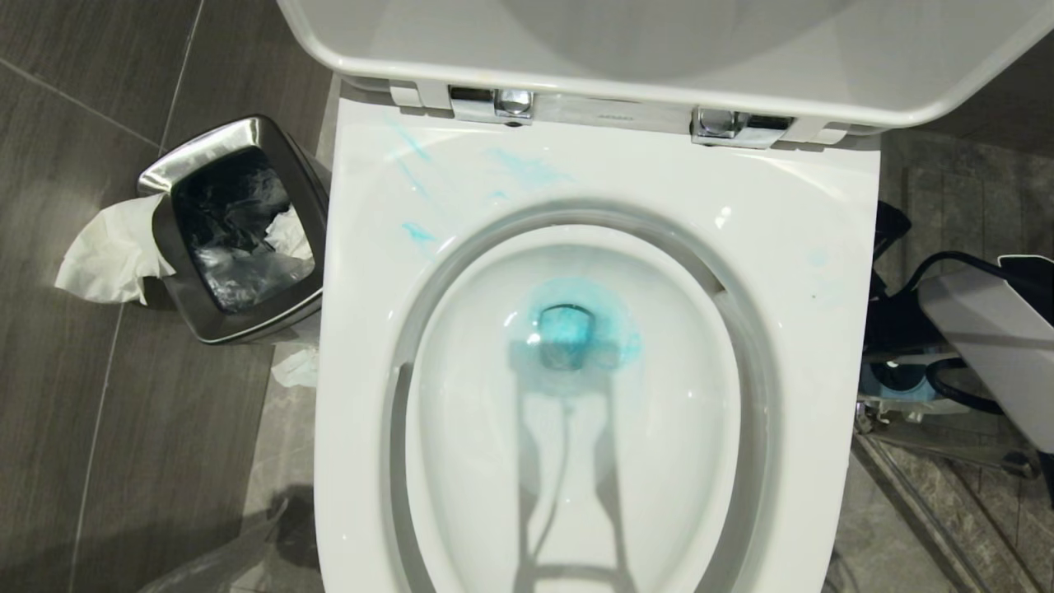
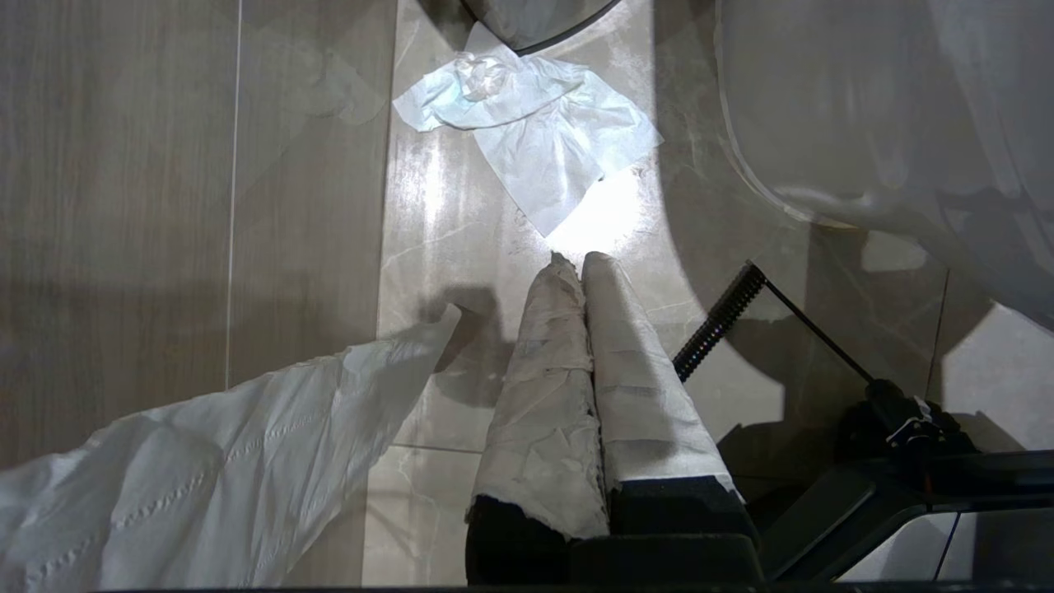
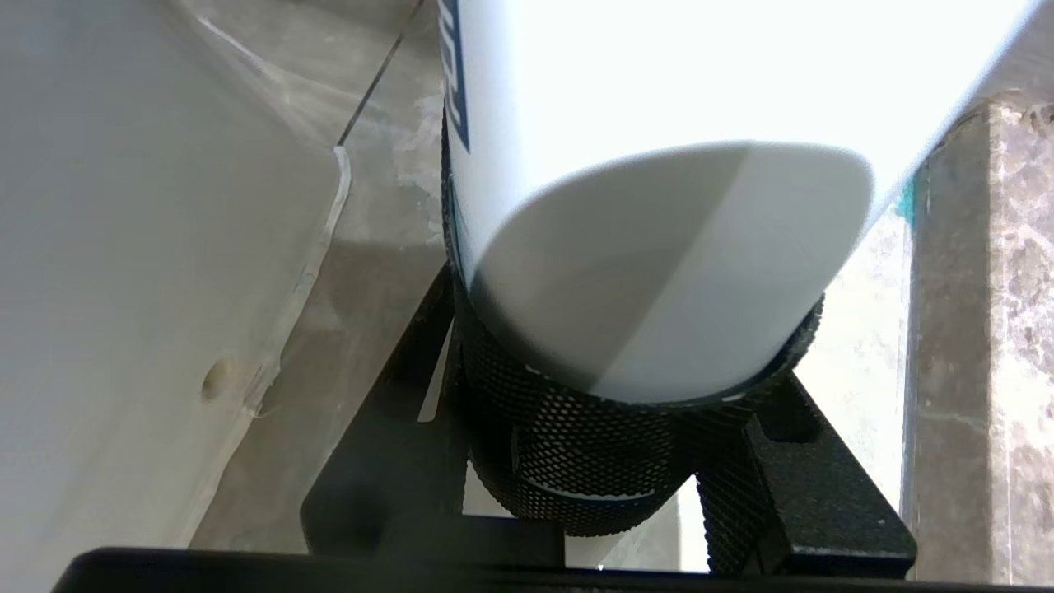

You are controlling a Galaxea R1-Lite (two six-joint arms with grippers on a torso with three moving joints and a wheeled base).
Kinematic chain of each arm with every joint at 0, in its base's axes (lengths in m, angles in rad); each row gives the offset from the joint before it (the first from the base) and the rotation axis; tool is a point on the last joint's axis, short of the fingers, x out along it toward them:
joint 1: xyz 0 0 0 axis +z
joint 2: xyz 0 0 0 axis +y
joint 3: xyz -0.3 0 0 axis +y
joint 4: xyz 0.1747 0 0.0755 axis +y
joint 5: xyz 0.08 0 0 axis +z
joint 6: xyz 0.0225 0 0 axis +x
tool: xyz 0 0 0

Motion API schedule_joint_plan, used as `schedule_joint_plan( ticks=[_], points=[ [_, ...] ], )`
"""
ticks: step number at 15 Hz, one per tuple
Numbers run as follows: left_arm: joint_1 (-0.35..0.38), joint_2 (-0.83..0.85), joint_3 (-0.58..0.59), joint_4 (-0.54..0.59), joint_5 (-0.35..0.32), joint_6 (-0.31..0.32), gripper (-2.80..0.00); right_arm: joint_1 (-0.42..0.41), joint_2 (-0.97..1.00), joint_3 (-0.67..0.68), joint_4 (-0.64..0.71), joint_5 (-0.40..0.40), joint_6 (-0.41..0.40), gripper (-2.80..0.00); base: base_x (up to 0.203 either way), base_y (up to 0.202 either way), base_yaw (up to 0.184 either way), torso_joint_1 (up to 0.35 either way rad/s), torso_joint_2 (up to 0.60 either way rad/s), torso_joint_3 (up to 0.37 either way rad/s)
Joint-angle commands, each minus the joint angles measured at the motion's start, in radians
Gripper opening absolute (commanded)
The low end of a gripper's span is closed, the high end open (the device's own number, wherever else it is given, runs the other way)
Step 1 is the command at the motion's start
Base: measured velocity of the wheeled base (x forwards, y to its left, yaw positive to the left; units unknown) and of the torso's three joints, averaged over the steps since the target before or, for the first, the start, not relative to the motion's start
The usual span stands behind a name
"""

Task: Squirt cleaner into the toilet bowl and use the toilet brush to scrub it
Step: Place the cleaning agent on the floor

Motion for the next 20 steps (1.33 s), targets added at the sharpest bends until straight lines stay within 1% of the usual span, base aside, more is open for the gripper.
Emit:
schedule_joint_plan(
  ticks=[1,10,12,13,20],
  points=[
    [0.0,0.002,0.002,0.0,0.0,-0.001,-2.8,0.0,0.002,0.005,-0.001,-0.004,-0.005,-2.8,0.0,0.0,0.0,0.0,0.0,0.0],
    [0.0,0.002,0.002,-0.001,-0.005,0.005,-2.8,0.0,-0.006,0.011,-0.004,-0.014,-0.021,-2.8,0.0,0.0,0.0,0.0,0.0,0.0],
    [0.0,0.002,0.002,-0.001,-0.008,0.011,-2.8,0.0,-0.006,0.009,-0.004,-0.034,-0.021,-2.8,0.0,0.0,0.0,0.0,0.0,0.0],
    [0.0,0.002,0.002,-0.001,-0.008,0.011,-2.8,0.0,-0.007,0.011,-0.004,-0.034,-0.02,0.0,0.0,0.0,0.0,0.0,0.0,0.0],
    [0.0,0.002,0.002,-0.001,-0.01,0.013,-2.8,0.0,-0.033,0.038,-0.001,-0.032,-0.015,0.0,0.0,0.0,0.0,0.0,0.0,0.0]
  ],
)
